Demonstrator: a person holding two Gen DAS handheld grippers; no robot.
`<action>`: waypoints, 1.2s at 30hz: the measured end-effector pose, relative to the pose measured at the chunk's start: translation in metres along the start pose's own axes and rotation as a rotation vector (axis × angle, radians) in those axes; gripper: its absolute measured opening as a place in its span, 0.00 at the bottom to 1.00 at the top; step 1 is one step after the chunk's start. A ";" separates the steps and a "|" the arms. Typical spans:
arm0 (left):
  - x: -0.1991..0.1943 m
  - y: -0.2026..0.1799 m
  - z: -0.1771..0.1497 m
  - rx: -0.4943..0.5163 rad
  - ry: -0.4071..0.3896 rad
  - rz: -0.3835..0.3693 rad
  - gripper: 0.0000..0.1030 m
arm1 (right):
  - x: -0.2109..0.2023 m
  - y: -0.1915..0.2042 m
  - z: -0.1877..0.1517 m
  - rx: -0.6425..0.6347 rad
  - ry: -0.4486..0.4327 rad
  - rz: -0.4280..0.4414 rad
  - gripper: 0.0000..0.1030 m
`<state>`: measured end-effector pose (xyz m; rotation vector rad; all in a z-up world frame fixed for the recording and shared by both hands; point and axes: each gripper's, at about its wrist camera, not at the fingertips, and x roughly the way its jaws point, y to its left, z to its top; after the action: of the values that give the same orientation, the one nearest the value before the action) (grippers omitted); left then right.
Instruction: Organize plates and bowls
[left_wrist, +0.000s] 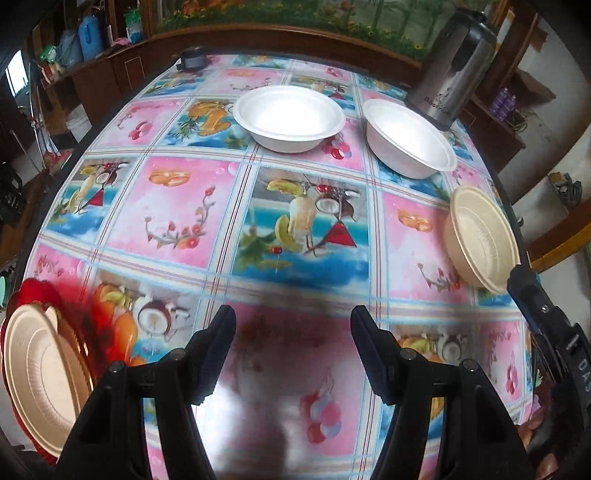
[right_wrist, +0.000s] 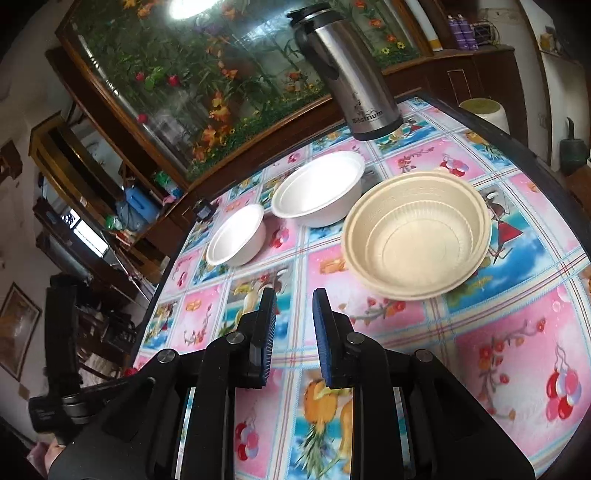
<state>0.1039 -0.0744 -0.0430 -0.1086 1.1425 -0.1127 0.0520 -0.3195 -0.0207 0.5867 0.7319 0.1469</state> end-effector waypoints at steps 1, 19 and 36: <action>0.002 0.001 0.005 -0.012 -0.001 -0.001 0.63 | 0.003 0.000 0.004 0.006 0.004 0.006 0.19; 0.038 0.092 0.169 -0.204 0.002 0.234 0.63 | 0.166 0.062 0.057 0.089 0.207 0.043 0.32; 0.094 0.076 0.217 -0.177 0.040 0.076 0.63 | 0.223 0.043 0.071 0.166 0.265 0.032 0.32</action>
<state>0.3432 -0.0065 -0.0492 -0.2203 1.1934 0.0544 0.2676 -0.2439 -0.0857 0.7464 0.9985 0.1966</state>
